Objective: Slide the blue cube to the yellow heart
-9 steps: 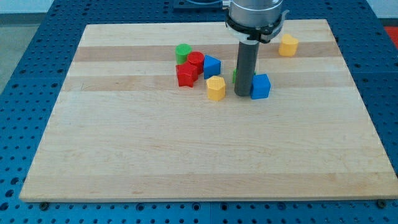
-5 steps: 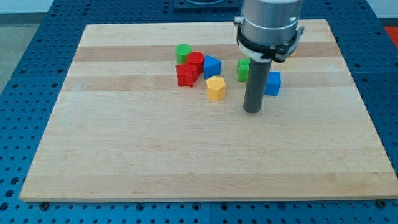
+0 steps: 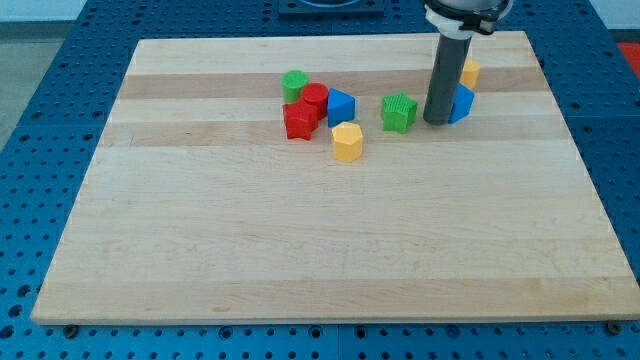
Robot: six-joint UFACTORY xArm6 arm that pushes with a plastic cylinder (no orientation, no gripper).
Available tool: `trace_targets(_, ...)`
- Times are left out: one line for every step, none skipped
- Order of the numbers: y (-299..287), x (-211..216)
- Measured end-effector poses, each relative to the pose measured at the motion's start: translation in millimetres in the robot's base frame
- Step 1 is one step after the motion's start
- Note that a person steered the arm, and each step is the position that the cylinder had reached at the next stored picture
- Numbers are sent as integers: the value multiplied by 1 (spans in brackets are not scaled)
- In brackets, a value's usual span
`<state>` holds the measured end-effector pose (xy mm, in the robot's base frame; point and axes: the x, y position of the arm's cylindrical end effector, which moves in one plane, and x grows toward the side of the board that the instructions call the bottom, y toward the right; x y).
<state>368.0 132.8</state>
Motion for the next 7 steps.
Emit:
trace_targets(-3,28)
trace_targets(0,45)
trace_targets(22,14)
trace_targets(22,14)
trace_targets(22,-1)
trace_targets(22,11)
trace_targets(-4,79)
